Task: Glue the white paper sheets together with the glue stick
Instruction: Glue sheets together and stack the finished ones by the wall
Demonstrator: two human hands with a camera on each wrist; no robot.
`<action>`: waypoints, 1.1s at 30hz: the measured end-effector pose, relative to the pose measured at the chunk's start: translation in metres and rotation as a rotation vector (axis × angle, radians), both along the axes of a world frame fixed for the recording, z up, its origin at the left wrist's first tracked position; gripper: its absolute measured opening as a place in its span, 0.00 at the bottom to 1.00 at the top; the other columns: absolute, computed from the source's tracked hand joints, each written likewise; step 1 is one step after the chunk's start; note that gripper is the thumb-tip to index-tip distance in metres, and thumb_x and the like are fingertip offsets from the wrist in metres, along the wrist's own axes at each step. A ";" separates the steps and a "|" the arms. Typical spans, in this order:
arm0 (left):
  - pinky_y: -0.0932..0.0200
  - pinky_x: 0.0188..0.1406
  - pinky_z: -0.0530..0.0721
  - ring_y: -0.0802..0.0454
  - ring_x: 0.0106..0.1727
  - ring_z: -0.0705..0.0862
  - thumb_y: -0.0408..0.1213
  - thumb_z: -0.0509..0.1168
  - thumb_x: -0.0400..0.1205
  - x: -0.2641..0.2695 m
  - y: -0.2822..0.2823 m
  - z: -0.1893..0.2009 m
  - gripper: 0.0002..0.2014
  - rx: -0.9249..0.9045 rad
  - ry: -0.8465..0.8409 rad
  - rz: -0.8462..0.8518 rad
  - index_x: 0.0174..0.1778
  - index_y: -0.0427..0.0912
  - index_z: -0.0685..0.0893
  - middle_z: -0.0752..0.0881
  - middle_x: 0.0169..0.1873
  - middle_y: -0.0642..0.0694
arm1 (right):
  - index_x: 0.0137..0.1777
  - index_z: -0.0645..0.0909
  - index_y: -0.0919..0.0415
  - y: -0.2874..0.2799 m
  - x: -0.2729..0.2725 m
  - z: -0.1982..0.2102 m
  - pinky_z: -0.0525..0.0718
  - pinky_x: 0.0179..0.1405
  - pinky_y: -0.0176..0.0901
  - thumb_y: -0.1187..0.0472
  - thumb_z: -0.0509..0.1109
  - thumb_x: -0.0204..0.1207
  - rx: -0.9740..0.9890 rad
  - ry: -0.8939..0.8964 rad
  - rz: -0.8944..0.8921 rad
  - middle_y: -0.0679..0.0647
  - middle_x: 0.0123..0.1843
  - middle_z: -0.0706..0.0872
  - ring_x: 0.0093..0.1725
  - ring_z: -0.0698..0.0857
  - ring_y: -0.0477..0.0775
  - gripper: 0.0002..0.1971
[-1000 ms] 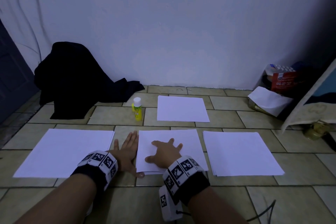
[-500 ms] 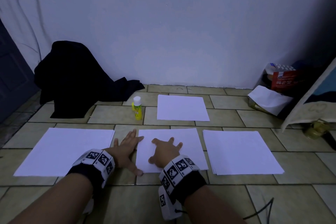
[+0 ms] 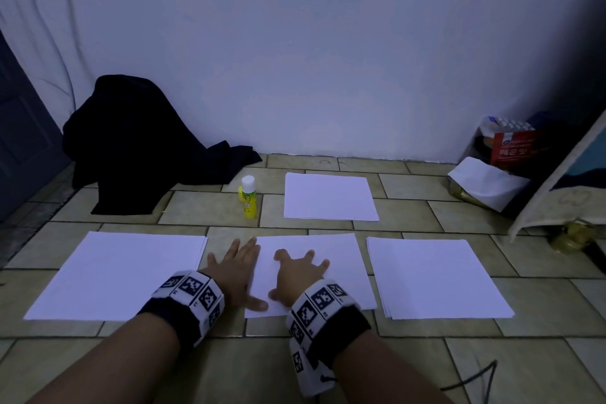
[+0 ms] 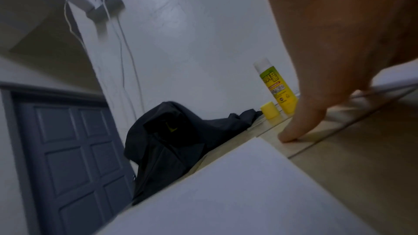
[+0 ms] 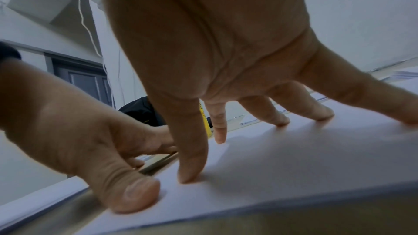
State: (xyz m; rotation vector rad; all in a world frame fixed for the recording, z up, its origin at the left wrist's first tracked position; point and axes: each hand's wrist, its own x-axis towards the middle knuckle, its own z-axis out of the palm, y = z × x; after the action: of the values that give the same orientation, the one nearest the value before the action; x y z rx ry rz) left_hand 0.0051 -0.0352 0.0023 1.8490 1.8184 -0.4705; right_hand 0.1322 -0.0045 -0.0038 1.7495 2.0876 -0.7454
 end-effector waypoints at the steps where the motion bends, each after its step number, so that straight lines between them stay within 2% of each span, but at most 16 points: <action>1: 0.32 0.80 0.41 0.44 0.82 0.29 0.62 0.67 0.76 0.000 0.000 0.000 0.58 0.002 0.025 -0.023 0.83 0.37 0.33 0.28 0.82 0.45 | 0.77 0.54 0.42 0.000 -0.001 0.003 0.54 0.73 0.81 0.50 0.72 0.75 -0.007 -0.009 -0.007 0.71 0.81 0.53 0.82 0.46 0.73 0.36; 3: 0.37 0.81 0.38 0.42 0.82 0.28 0.65 0.64 0.77 0.001 0.001 0.000 0.58 0.016 0.085 -0.087 0.82 0.33 0.32 0.29 0.82 0.39 | 0.79 0.52 0.43 -0.004 -0.004 0.011 0.53 0.71 0.82 0.52 0.70 0.77 -0.018 -0.056 0.012 0.70 0.82 0.49 0.80 0.48 0.77 0.36; 5: 0.41 0.81 0.37 0.41 0.82 0.29 0.65 0.63 0.77 0.003 0.003 0.000 0.59 0.015 0.109 -0.109 0.82 0.30 0.33 0.30 0.81 0.35 | 0.82 0.49 0.47 -0.009 -0.009 0.020 0.48 0.72 0.82 0.53 0.67 0.80 0.040 -0.148 0.109 0.66 0.84 0.46 0.81 0.47 0.78 0.36; 6: 0.42 0.81 0.38 0.41 0.83 0.30 0.65 0.64 0.77 0.004 0.005 0.000 0.59 0.008 0.110 -0.109 0.82 0.30 0.33 0.30 0.81 0.34 | 0.83 0.48 0.49 -0.010 -0.011 0.021 0.45 0.73 0.81 0.54 0.64 0.82 0.090 -0.157 0.163 0.63 0.85 0.43 0.82 0.44 0.75 0.36; 8: 0.42 0.82 0.40 0.41 0.83 0.31 0.64 0.66 0.76 0.004 0.007 -0.001 0.59 -0.001 0.094 -0.104 0.82 0.31 0.33 0.31 0.82 0.35 | 0.84 0.45 0.50 -0.008 -0.013 0.017 0.42 0.74 0.78 0.60 0.59 0.84 0.156 -0.068 0.278 0.55 0.86 0.38 0.84 0.39 0.65 0.33; 9: 0.42 0.82 0.41 0.42 0.83 0.31 0.63 0.66 0.76 0.003 0.008 -0.002 0.59 -0.005 0.080 -0.101 0.83 0.32 0.34 0.32 0.82 0.36 | 0.85 0.43 0.51 -0.004 -0.012 0.014 0.43 0.75 0.76 0.61 0.59 0.84 0.144 -0.024 0.344 0.51 0.86 0.37 0.84 0.39 0.59 0.35; 11: 0.44 0.82 0.42 0.42 0.84 0.32 0.64 0.66 0.76 0.002 0.009 -0.005 0.59 -0.005 0.068 -0.096 0.83 0.32 0.34 0.32 0.82 0.37 | 0.85 0.38 0.49 0.005 -0.002 0.008 0.44 0.76 0.76 0.57 0.66 0.81 0.076 -0.002 0.436 0.47 0.86 0.38 0.85 0.41 0.52 0.43; 13: 0.45 0.83 0.42 0.42 0.84 0.32 0.64 0.66 0.76 0.000 0.008 -0.006 0.60 -0.002 0.062 -0.087 0.82 0.31 0.32 0.30 0.82 0.36 | 0.84 0.37 0.47 0.015 0.015 0.005 0.41 0.75 0.78 0.45 0.67 0.79 0.048 -0.009 0.428 0.45 0.86 0.37 0.85 0.40 0.50 0.46; 16: 0.45 0.84 0.43 0.42 0.84 0.33 0.63 0.66 0.76 0.000 0.007 -0.005 0.60 -0.007 0.048 -0.083 0.81 0.30 0.30 0.30 0.81 0.36 | 0.84 0.35 0.47 0.025 0.044 0.005 0.36 0.75 0.78 0.33 0.68 0.71 0.057 -0.048 0.384 0.46 0.85 0.35 0.84 0.38 0.51 0.53; 19: 0.44 0.84 0.43 0.42 0.84 0.33 0.63 0.66 0.76 0.001 0.007 -0.004 0.60 -0.013 0.041 -0.084 0.81 0.31 0.30 0.29 0.81 0.36 | 0.84 0.32 0.50 0.034 0.068 0.008 0.35 0.76 0.76 0.29 0.70 0.65 0.054 -0.101 0.292 0.50 0.85 0.32 0.84 0.37 0.53 0.61; 22: 0.43 0.84 0.43 0.43 0.84 0.33 0.63 0.66 0.76 0.001 0.007 -0.004 0.60 -0.006 0.035 -0.087 0.81 0.31 0.30 0.29 0.81 0.37 | 0.83 0.30 0.55 0.039 0.087 0.004 0.34 0.78 0.70 0.24 0.70 0.59 0.073 -0.139 0.156 0.53 0.85 0.32 0.84 0.36 0.55 0.68; 26: 0.44 0.84 0.42 0.42 0.84 0.32 0.63 0.67 0.76 0.001 0.006 -0.002 0.61 0.003 0.041 -0.096 0.81 0.31 0.30 0.29 0.81 0.36 | 0.82 0.29 0.65 0.036 0.088 -0.002 0.37 0.81 0.63 0.24 0.71 0.57 0.111 -0.146 0.084 0.58 0.85 0.32 0.84 0.36 0.58 0.72; 30: 0.45 0.83 0.41 0.44 0.84 0.32 0.63 0.71 0.71 -0.001 0.003 0.004 0.65 -0.022 0.049 -0.115 0.81 0.33 0.30 0.29 0.82 0.38 | 0.81 0.29 0.69 0.035 0.082 0.004 0.40 0.82 0.63 0.26 0.73 0.57 0.087 -0.172 0.071 0.62 0.84 0.33 0.84 0.37 0.61 0.73; 32: 0.45 0.83 0.43 0.46 0.85 0.36 0.72 0.64 0.69 -0.002 0.002 0.010 0.64 0.004 0.069 -0.119 0.84 0.35 0.35 0.34 0.84 0.41 | 0.82 0.32 0.68 0.033 0.080 0.009 0.41 0.81 0.65 0.26 0.74 0.56 0.110 -0.204 0.067 0.65 0.84 0.35 0.84 0.38 0.64 0.72; 33: 0.44 0.83 0.46 0.47 0.85 0.41 0.75 0.58 0.69 -0.002 0.002 0.014 0.61 0.049 0.090 -0.113 0.85 0.35 0.42 0.40 0.85 0.42 | 0.83 0.36 0.68 0.030 0.078 0.013 0.43 0.80 0.67 0.26 0.74 0.56 0.140 -0.234 0.070 0.67 0.84 0.38 0.84 0.40 0.66 0.71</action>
State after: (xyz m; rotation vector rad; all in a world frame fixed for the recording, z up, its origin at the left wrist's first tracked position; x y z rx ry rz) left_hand 0.0032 -0.0335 0.0165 2.0009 1.8040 -0.5630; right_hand 0.2103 0.0259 0.0087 1.7304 2.0708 -0.3626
